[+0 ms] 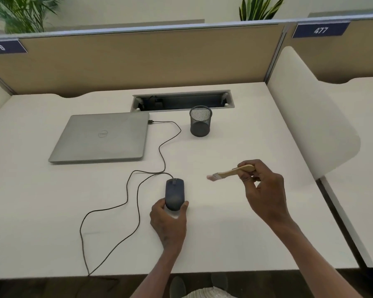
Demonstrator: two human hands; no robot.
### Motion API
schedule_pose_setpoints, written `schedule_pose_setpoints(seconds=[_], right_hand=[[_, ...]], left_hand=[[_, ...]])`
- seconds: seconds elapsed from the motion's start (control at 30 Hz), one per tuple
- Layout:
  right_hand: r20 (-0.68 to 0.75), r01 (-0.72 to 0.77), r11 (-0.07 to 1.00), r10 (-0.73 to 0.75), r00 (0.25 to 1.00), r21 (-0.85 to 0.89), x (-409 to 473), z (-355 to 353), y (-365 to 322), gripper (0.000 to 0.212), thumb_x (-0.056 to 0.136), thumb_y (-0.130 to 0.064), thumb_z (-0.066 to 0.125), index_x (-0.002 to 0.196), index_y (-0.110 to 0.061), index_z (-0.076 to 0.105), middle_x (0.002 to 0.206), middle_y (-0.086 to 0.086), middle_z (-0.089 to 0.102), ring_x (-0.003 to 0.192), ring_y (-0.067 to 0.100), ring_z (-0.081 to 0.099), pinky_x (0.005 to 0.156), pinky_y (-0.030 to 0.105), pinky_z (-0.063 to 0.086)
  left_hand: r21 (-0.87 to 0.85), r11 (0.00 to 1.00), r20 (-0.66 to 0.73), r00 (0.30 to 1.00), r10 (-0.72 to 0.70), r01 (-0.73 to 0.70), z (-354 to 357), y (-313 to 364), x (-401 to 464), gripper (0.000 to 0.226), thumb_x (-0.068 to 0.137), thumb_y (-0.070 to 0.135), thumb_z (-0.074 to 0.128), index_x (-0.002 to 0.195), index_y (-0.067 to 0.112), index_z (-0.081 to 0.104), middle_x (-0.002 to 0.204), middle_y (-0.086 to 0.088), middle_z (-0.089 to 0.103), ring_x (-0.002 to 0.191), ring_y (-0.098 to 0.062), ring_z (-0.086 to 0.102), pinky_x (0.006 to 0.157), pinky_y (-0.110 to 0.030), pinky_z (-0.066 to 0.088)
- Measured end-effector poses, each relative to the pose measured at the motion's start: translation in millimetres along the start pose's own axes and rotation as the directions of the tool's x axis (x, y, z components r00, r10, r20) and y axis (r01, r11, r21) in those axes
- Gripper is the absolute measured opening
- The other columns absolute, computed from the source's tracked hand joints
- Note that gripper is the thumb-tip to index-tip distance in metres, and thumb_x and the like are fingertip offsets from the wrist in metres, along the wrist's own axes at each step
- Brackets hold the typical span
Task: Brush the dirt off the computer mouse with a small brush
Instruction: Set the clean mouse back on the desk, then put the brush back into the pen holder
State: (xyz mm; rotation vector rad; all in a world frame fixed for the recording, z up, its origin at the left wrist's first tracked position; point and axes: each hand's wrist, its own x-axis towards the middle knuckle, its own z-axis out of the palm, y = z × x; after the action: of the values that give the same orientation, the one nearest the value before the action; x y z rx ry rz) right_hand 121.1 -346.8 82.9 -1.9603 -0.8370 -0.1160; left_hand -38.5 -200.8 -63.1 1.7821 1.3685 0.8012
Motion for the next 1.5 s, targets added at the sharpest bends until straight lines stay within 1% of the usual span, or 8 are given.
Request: schedule_pose_setpoints(seconds=[0.43, 0.57, 0.73, 0.97, 1.07, 1.17, 1.27, 1.5], right_hand=[[0.045, 0.0, 0.998, -0.003, 0.999, 0.064, 7.1, 17.2, -7.5, 0.016, 0.092, 0.0, 0.066, 0.097, -0.015, 0.066, 0.087, -0.024, 0.067, 0.074, 0.005, 0.062, 0.058, 0.004, 0.04], [0.064, -0.015, 0.997, 0.011, 0.998, 0.072, 7.6, 21.9, -10.2, 0.016, 0.092, -0.001, 0.065, 0.098, -0.016, 0.066, 0.085, -0.024, 0.066, 0.075, 0.004, 0.061, 0.059, 0.006, 0.041], [0.066, -0.014, 0.997, 0.009, 0.998, 0.077, 13.7, 27.6, -14.7, 0.015, 0.092, -0.002, 0.066, 0.098, -0.015, 0.066, 0.087, -0.019, 0.068, 0.079, 0.005, 0.062, 0.059, 0.01, 0.043], [0.054, -0.011, 0.997, 0.007, 0.999, 0.073, 30.1, 36.1, -19.1, 0.015, 0.092, -0.003, 0.066, 0.099, -0.016, 0.067, 0.087, -0.026, 0.065, 0.079, 0.001, 0.061, 0.06, 0.008, 0.044], [0.035, -0.004, 0.998, 0.002, 0.999, 0.058, 45.0, 37.5, -17.6, 0.014, 0.092, -0.003, 0.065, 0.1, -0.014, 0.066, 0.086, -0.023, 0.065, 0.075, -0.002, 0.06, 0.06, 0.009, 0.044], [0.007, 0.012, 1.0, -0.012, 1.0, 0.021, 64.7, 40.9, -15.2, 0.013, 0.092, -0.003, 0.065, 0.1, -0.013, 0.066, 0.086, -0.01, 0.068, 0.072, 0.005, 0.059, 0.063, 0.025, 0.051], [-0.016, 0.006, 1.0, -0.006, 1.0, -0.001, 86.1, 47.6, -10.4, 0.011, 0.092, -0.004, 0.064, 0.101, -0.011, 0.065, 0.089, -0.007, 0.069, 0.075, 0.016, 0.064, 0.065, 0.037, 0.055], [-0.071, -0.036, 0.995, 0.029, 0.997, -0.097, 148.9, 70.6, 10.2, 0.015, 0.096, -0.013, 0.06, 0.11, -0.01, 0.06, 0.09, 0.008, 0.073, 0.081, 0.033, 0.067, 0.072, 0.042, 0.054]], left_hand=[[0.119, 0.993, 0.105, 0.994, -0.01, -0.003, -11.3, 2.2, -4.6, 0.072, 0.073, 0.048, 0.084, 0.123, 0.012, 0.048, 0.124, -0.003, 0.05, 0.113, -0.019, 0.046, 0.092, -0.026, 0.036], [0.042, 0.995, 0.091, 0.992, -0.091, 0.088, -19.8, 7.8, -2.7, 0.085, 0.076, 0.055, 0.079, 0.138, 0.01, 0.042, 0.134, -0.005, 0.045, 0.122, -0.02, 0.045, 0.093, -0.028, 0.041], [-0.108, 0.987, 0.042, 0.992, -0.117, 0.12, -26.9, 22.7, 13.1, 0.069, 0.085, 0.053, 0.07, 0.136, 0.014, 0.044, 0.132, -0.002, 0.048, 0.12, -0.024, 0.05, 0.091, -0.03, 0.043], [0.147, 0.985, 0.222, 0.968, -0.116, 0.084, -17.1, 29.9, 11.5, 0.107, 0.067, 0.062, 0.081, 0.146, 0.007, 0.034, 0.138, -0.005, 0.041, 0.13, -0.024, 0.037, 0.098, -0.026, 0.034], [0.15, 0.985, 0.183, 0.976, -0.116, 0.089, -12.0, 27.7, 9.6, 0.107, 0.066, 0.06, 0.083, 0.145, 0.008, 0.034, 0.136, -0.005, 0.041, 0.126, -0.024, 0.037, 0.101, -0.033, 0.04], [0.167, 0.98, 0.181, 0.973, -0.142, 0.112, -9.4, 25.4, 10.6, 0.104, 0.065, 0.057, 0.084, 0.144, 0.009, 0.036, 0.135, -0.003, 0.042, 0.127, -0.024, 0.038, 0.102, -0.034, 0.04], [0.144, 0.985, 0.183, 0.975, -0.125, 0.099, -8.3, 22.7, 12.5, 0.081, 0.067, 0.047, 0.086, 0.131, 0.014, 0.049, 0.124, 0.002, 0.048, 0.119, -0.022, 0.045, 0.092, -0.028, 0.04], [0.061, 0.988, 0.135, 0.98, -0.147, 0.14, -8.9, 20.2, 13.3, 0.066, 0.069, 0.04, 0.087, 0.123, 0.019, 0.055, 0.114, 0.008, 0.051, 0.109, -0.017, 0.051, 0.088, -0.033, 0.052]])
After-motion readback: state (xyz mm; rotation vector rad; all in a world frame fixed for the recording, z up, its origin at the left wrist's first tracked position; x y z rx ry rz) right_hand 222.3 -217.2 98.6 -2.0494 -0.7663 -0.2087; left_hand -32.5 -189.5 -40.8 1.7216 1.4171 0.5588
